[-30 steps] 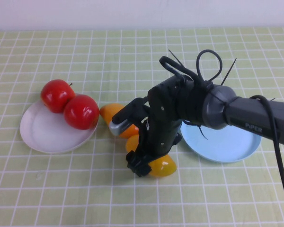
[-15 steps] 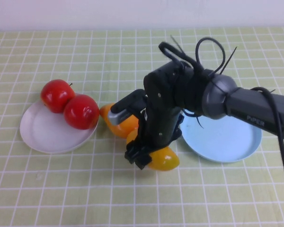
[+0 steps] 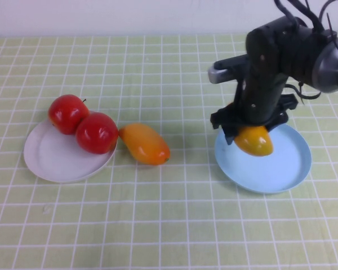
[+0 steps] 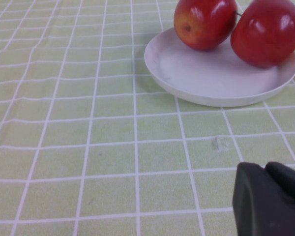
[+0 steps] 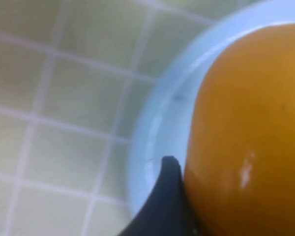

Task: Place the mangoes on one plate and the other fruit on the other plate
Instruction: Put another type of fruit in the right plate

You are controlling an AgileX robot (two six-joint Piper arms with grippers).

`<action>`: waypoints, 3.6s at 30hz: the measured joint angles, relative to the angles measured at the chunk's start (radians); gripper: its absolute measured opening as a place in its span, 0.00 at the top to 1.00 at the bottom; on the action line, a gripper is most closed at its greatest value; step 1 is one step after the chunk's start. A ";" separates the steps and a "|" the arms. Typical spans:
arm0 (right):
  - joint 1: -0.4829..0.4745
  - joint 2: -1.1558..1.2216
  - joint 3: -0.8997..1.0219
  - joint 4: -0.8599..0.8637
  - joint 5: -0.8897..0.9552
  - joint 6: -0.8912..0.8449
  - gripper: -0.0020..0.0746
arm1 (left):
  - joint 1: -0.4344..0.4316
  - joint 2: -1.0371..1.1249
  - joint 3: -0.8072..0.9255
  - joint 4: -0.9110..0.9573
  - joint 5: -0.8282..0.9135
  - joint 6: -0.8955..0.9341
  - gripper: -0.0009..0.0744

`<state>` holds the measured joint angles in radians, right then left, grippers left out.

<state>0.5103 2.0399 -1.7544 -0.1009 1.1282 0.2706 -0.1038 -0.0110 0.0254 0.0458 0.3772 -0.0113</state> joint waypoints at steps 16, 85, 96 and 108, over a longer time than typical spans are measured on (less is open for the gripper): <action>-0.043 0.109 -0.017 0.057 0.031 -0.008 0.08 | 0.000 0.000 0.000 0.000 0.000 0.000 0.98; 0.153 0.227 -0.221 0.353 -0.183 -0.676 0.22 | 0.000 0.000 0.000 0.000 0.000 0.000 0.98; 0.016 0.035 -0.223 0.101 0.059 -0.121 0.22 | 0.000 0.000 0.000 0.000 0.000 0.000 0.98; -0.124 0.008 -0.044 0.071 0.100 -0.046 0.22 | 0.000 0.000 0.000 0.000 0.000 0.000 0.98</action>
<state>0.3863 2.0483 -1.7988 -0.0297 1.2282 0.2250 -0.1038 -0.0110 0.0254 0.0458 0.3772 -0.0113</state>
